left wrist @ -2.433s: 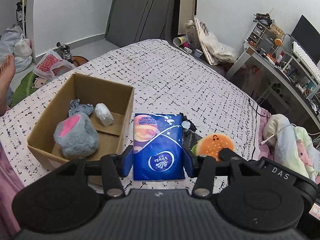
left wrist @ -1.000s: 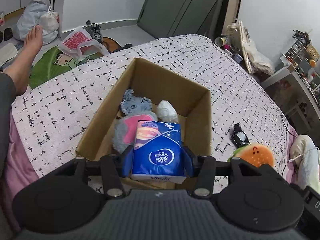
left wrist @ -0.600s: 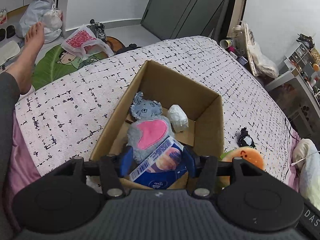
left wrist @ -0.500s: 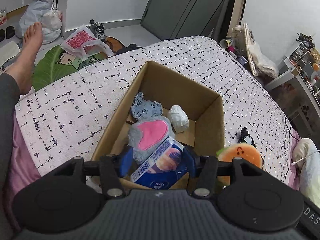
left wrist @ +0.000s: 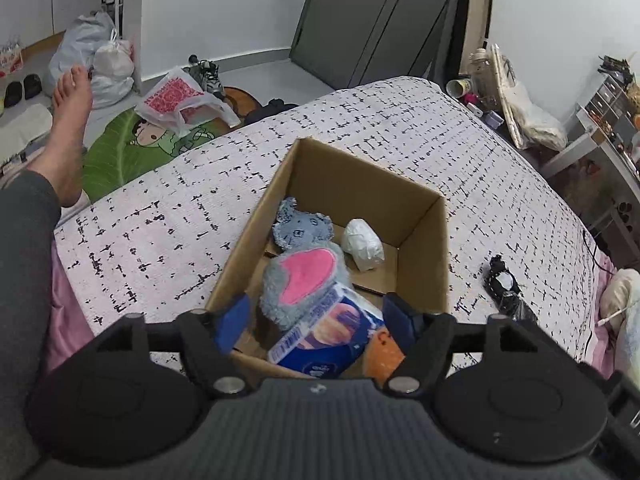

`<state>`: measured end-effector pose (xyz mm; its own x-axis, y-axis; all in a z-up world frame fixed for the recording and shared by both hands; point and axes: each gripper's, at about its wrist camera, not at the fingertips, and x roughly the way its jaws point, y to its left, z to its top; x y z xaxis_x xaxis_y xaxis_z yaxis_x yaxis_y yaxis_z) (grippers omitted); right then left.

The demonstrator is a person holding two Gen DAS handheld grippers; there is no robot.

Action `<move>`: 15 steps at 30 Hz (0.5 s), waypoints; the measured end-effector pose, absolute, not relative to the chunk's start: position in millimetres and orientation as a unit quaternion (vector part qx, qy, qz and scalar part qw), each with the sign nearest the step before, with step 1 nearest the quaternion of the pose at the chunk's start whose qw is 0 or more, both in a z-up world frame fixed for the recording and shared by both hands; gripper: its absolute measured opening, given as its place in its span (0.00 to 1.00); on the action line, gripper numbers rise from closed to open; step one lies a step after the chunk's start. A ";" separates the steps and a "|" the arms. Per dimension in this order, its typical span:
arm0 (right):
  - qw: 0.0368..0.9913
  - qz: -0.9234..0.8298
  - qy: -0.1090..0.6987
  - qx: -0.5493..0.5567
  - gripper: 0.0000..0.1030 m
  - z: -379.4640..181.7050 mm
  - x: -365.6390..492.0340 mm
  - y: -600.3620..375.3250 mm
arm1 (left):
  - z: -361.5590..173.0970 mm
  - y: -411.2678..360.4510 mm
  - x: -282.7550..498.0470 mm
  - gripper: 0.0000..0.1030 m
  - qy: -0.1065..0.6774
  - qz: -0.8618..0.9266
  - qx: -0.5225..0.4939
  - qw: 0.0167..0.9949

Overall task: Organize soft objects
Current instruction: 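Lower both items into the box and open both grippers, then move both grippers out of the box toward the black bagged item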

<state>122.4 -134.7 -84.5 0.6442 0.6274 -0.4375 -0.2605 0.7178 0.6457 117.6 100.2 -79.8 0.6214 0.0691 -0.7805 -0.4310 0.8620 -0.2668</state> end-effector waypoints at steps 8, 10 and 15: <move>0.868 0.241 0.323 0.290 0.69 -75.9 122.2 -153.9 | -63.4 71.7 117.2 0.80 0.404 0.126 -0.187 0.886; 0.869 0.236 0.322 0.292 0.72 -74.9 123.4 -157.5 | -59.9 65.3 115.9 0.82 0.401 0.122 -0.180 0.890; 0.867 0.225 0.325 0.304 0.81 -74.0 126.6 -168.6 | -55.8 55.7 116.7 0.84 0.405 0.120 -0.178 0.889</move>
